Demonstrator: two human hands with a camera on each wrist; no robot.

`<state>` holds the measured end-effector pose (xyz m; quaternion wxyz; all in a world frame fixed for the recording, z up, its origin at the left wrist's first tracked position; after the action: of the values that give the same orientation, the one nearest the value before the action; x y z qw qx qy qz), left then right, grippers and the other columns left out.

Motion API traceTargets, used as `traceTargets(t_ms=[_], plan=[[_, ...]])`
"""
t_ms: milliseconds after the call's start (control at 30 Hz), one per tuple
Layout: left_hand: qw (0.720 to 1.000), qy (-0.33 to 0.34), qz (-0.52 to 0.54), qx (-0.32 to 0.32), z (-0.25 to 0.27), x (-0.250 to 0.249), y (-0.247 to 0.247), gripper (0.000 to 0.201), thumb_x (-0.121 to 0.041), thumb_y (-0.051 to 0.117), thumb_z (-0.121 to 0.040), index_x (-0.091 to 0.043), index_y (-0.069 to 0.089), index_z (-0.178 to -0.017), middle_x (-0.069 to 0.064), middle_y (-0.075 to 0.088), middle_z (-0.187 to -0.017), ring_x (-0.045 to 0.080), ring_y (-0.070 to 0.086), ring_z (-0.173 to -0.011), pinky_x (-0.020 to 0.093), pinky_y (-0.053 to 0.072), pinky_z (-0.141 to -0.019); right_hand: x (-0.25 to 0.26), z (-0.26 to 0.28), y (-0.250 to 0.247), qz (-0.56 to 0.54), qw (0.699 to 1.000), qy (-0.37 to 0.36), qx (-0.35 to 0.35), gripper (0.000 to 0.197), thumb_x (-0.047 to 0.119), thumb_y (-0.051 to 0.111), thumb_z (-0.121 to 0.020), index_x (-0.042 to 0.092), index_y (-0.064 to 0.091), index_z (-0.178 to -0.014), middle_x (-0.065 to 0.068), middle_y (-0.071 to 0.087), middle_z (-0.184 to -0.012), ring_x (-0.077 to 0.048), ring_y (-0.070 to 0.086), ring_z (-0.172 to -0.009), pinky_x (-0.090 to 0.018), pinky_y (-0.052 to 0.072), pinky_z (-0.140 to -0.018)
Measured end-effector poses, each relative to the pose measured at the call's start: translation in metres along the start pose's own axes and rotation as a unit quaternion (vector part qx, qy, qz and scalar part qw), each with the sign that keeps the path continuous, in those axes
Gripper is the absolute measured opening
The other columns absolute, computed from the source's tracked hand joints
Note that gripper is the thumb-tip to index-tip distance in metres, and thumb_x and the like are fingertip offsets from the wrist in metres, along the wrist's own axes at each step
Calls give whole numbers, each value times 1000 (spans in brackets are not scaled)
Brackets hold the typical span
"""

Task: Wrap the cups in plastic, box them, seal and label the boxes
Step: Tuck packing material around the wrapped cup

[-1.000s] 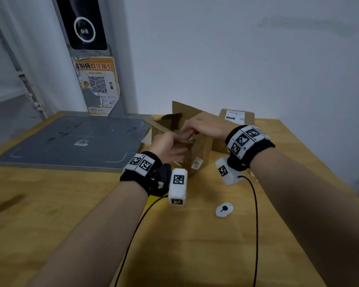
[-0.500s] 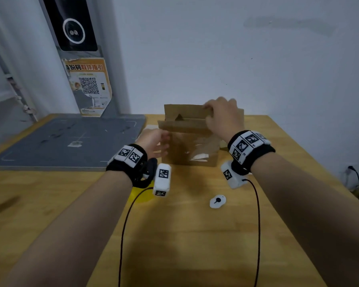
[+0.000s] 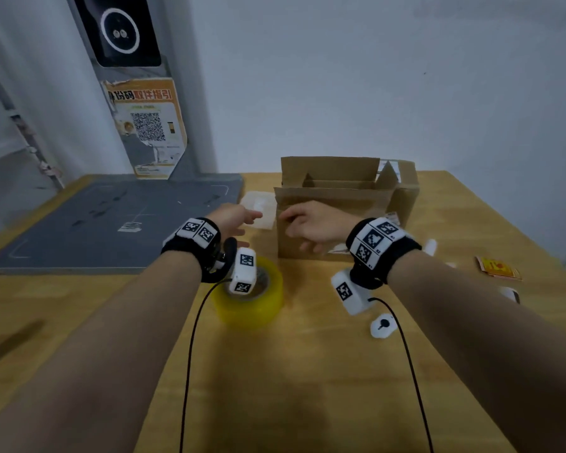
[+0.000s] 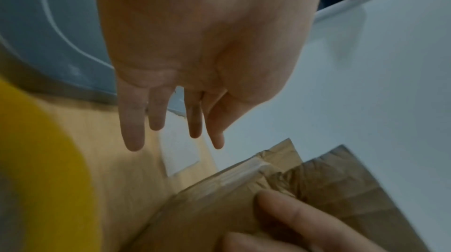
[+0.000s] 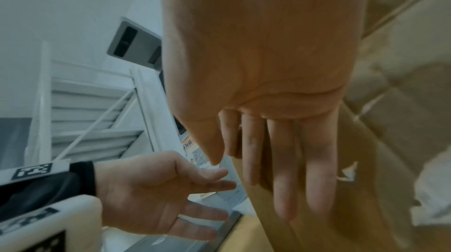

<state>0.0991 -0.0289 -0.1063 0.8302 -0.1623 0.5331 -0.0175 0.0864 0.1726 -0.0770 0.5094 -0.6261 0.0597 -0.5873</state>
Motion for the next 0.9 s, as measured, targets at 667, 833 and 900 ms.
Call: traceTargets(t_ms=[667, 833, 900], plan=[[971, -43, -236, 0, -104, 2, -6, 26, -23, 68, -96, -3, 61, -110, 18, 67, -103, 34, 64, -92, 40, 52, -78, -25, -44, 6, -65, 997, 21, 36, 21, 19, 56, -103, 32, 67, -115, 5, 79, -100, -19, 76, -81, -35, 59, -76], [992, -2, -5, -127, -76, 13, -30, 38, -19, 77, -90, 1, 64, -119, 15, 67, -89, 27, 62, -71, 33, 50, -63, -19, -25, -1, -87, 996, 1, 20, 22, 19, 53, -105, 27, 69, -117, 1, 80, -100, -25, 77, -85, -44, 61, -82], [975, 86, 41, -200, -56, 5, -42, 35, -19, 80, -87, -2, 71, -115, 10, 68, -93, 23, 63, -76, 34, 54, -69, -11, -14, -6, -105, 994, -19, 5, 23, 17, 53, -105, 21, 69, -121, -2, 80, -100, -28, 76, -86, -43, 61, -80]])
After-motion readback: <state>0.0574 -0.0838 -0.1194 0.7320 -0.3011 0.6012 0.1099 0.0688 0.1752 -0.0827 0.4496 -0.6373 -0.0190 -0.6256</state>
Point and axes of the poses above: each hand's wrist, its own z-axis away from the middle knuckle, its own y-axis out of the palm, x = y × z, the point moved 3 cm from there along -z, towards the middle knuckle
